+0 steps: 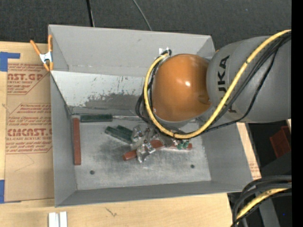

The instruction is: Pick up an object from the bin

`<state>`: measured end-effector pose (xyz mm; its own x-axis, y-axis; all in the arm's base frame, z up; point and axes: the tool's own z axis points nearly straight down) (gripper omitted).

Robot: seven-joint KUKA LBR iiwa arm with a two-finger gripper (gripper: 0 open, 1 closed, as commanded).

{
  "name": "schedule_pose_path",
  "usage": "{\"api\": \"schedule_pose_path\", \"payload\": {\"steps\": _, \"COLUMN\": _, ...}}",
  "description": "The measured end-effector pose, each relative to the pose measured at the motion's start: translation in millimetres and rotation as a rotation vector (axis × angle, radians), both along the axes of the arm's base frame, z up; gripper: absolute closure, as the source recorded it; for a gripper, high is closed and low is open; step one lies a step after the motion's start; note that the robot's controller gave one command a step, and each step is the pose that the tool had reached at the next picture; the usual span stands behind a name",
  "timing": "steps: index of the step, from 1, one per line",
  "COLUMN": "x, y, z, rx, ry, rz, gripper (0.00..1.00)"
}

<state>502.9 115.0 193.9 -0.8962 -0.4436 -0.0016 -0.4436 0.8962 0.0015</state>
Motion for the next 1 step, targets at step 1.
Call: {"api": "schedule_pose_path", "payload": {"steps": 1, "x": 13.1, "y": -8.3, "z": 36.1, "rx": -0.001, "ry": 0.002, "rz": 0.117, "gripper": 1.0}}
